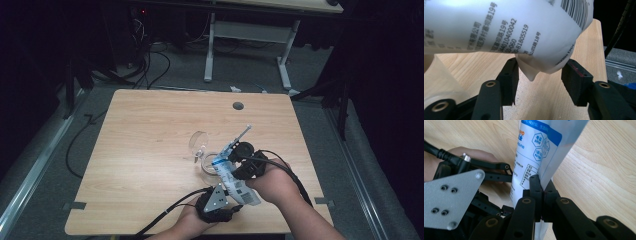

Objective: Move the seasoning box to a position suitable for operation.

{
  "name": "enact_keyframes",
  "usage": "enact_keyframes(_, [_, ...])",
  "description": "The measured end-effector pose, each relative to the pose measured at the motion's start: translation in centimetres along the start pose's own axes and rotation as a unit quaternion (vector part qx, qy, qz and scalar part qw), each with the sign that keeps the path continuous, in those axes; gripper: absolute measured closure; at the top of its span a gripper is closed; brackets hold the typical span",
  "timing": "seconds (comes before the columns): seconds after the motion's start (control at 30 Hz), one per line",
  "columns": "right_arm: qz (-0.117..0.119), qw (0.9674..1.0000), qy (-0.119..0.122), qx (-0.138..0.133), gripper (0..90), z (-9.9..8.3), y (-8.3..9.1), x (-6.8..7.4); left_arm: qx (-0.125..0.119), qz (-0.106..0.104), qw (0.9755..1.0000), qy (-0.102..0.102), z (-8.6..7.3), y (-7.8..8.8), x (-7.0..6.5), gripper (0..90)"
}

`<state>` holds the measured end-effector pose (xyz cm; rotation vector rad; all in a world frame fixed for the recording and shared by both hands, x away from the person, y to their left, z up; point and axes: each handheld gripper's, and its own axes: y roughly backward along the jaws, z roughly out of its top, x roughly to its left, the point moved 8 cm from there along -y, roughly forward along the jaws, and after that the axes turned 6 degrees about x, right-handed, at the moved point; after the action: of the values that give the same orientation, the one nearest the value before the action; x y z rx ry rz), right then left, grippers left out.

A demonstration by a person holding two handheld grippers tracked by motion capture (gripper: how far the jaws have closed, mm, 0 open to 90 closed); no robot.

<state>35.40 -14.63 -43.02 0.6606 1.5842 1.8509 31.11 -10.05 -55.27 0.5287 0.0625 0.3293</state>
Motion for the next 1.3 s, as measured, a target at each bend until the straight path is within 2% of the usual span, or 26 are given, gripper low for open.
enact_keyframes(0.13, [-0.002, 1.0000, -0.007, 0.000, 89.6, -0.1, 0.1, 0.0, -0.001, -0.001, 1.0000, -0.005, 0.3, 0.2, -0.3, 52.9])
enact_keyframes(0.2, [-0.003, 1.0000, -0.004, -0.003, 89.6, -0.1, 0.2, -0.1, -0.003, -0.004, 1.0000, 0.000, 0.4, 0.3, -0.2, 55.3])
enact_keyframes(0.3, [-0.003, 0.9998, -0.020, -0.009, 89.5, -0.3, 0.4, -0.3, -0.002, -0.003, 1.0000, 0.003, 0.6, 0.4, -0.1, 56.9])
enact_keyframes(0.43, [-0.004, 0.9997, -0.018, -0.016, 89.5, -0.3, 0.6, -0.7, 0.001, -0.001, 1.0000, 0.004, 1.0, 0.4, -0.1, 58.2])
enact_keyframes(0.53, [-0.005, 0.9995, -0.025, -0.022, 89.3, -0.2, 1.0, -0.8, -0.003, -0.002, 0.9999, 0.013, 1.5, 0.5, 0.1, 59.1])
enact_keyframes(0.63, [-0.002, 0.9995, -0.016, -0.026, 89.1, 0.0, 1.2, -0.9, -0.004, -0.003, 0.9999, 0.012, 1.5, 0.6, 0.1, 59.8])
enact_keyframes(0.73, [-0.010, 0.9995, -0.022, -0.022, 89.2, 0.1, 1.0, -0.8, -0.001, -0.006, 0.9999, 0.014, 1.4, 0.4, 0.2, 60.1])
enact_keyframes(0.87, [-0.019, 0.9996, -0.017, -0.014, 89.4, 0.2, 0.7, -1.0, -0.003, -0.004, 0.9999, 0.014, 1.4, 0.3, 0.2, 60.5])
enact_keyframes(1.1, [-0.017, 0.9994, -0.020, -0.022, 89.4, 0.7, 0.7, -1.3, -0.006, 0.002, 0.9997, 0.022, 1.4, 0.5, 0.7, 60.6])
enact_keyframes(1.17, [-0.018, 0.9994, -0.017, -0.026, 89.5, 0.9, 0.6, -1.4, -0.008, 0.000, 0.9996, 0.029, 1.4, 0.7, 0.7, 60.6])
enact_keyframes(1.3, [-0.019, 0.9994, -0.007, -0.028, 89.7, 1.3, 0.6, -1.1, -0.010, -0.001, 0.9996, 0.027, 1.3, 1.0, 0.5, 60.0])
